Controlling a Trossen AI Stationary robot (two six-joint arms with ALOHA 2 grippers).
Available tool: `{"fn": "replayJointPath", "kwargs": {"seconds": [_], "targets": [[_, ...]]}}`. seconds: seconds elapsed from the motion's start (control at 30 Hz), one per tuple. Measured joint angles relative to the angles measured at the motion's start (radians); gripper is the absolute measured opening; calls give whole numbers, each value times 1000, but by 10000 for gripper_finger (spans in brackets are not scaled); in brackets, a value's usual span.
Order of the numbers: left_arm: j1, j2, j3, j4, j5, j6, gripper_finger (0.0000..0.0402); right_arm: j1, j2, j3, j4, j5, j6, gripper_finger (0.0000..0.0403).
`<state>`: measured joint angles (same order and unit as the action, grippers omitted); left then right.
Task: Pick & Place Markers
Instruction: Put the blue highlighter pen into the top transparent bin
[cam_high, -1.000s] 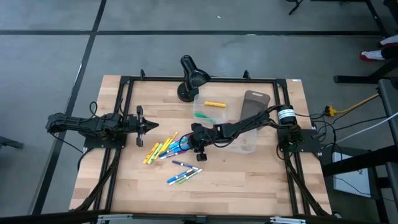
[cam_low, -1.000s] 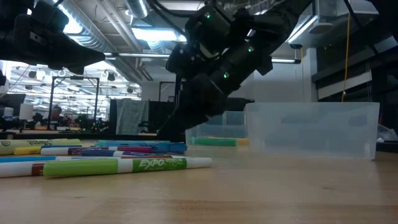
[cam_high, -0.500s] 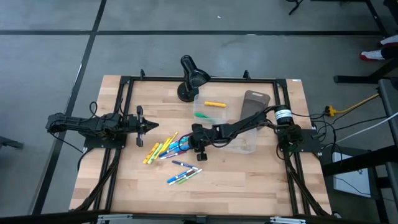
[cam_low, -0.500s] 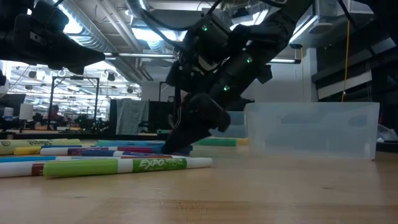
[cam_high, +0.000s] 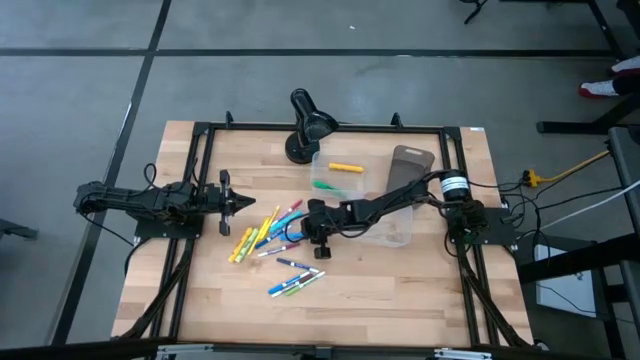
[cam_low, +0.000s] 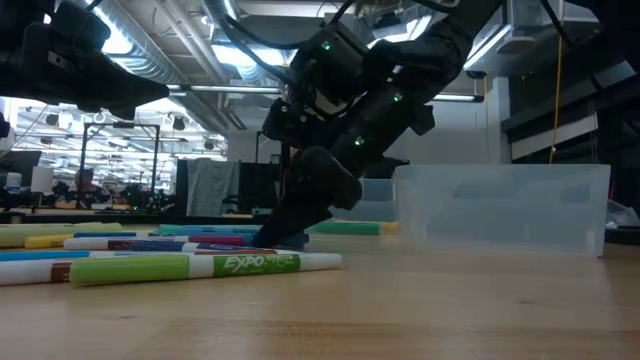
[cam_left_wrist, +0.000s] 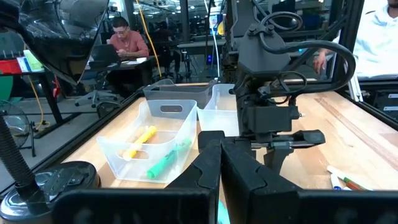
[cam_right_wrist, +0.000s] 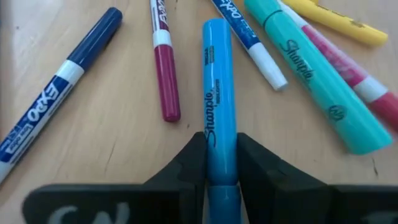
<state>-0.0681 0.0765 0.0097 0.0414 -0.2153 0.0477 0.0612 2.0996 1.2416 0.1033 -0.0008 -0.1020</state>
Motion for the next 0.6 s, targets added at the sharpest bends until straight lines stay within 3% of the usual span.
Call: {"fn": "replayJointPath", "kwargs": {"seconds": [0.6], "targets": [[0, 0, 0, 0, 0, 0, 6, 4, 6, 258, -227, 29, -50, 73]]}}
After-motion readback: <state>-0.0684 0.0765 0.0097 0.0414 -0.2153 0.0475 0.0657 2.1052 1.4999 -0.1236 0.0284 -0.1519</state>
